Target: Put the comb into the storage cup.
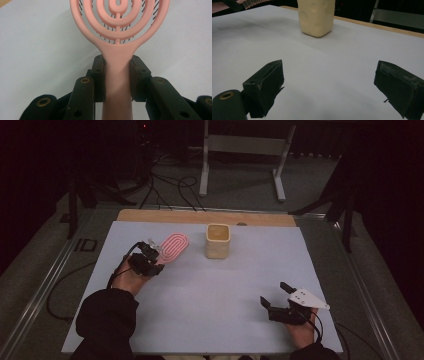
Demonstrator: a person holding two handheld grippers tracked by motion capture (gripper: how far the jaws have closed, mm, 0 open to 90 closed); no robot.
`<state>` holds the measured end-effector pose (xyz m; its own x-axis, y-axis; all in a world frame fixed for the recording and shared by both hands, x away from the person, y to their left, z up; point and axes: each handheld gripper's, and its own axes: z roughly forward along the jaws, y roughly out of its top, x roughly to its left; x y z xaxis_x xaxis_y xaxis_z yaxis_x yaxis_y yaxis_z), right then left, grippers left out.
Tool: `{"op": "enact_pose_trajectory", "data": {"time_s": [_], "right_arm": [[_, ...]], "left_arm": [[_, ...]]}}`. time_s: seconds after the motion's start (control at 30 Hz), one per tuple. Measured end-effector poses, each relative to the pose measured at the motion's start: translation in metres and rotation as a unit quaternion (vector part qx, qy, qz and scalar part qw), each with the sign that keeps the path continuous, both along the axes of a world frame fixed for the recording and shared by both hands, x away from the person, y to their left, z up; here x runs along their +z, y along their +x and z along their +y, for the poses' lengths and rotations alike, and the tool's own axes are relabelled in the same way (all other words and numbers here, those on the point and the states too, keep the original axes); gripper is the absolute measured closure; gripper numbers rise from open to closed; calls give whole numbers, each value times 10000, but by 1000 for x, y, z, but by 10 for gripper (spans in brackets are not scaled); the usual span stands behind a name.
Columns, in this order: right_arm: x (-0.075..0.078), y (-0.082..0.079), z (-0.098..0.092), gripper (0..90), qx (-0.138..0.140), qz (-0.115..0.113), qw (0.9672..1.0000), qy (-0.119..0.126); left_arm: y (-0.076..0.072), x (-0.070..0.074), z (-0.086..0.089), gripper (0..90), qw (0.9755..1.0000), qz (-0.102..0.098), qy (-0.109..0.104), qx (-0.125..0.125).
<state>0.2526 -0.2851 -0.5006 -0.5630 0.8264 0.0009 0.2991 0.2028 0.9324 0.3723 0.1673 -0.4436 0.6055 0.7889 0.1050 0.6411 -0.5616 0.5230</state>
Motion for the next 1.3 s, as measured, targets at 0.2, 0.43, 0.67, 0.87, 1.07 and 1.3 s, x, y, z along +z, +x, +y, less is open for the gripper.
{"op": "enact_pose_trajectory", "data": {"time_s": [0.2, 0.43, 0.67, 0.87, 1.07, 1.3], "right_arm": [[0, 0, 0, 88, 6, 1, 10000, -2], [0, 0, 0, 88, 13, 4, 10000, -5], [0, 0, 0, 88, 20, 10, 10000, -19], [0, 0, 0, 88, 18, 10, 10000, -16], [0, 0, 1, 88, 30, 14, 10000, -9], [-1, 1, 2, 88, 50, 39, 10000, -22]], "left_arm": [[-5, 3, 1, 702, 9999, -129, -100, 21], [-11, 6, 3, 702, 9995, -271, -173, 39], [-17, 7, 4, 702, 9986, -483, -214, 47], [-22, 7, 4, 702, 9975, -665, -249, 56], [-28, 6, 7, 702, 9956, -825, -449, 38], [-37, 0, 11, 702, 9928, -1032, -610, -41]]}}
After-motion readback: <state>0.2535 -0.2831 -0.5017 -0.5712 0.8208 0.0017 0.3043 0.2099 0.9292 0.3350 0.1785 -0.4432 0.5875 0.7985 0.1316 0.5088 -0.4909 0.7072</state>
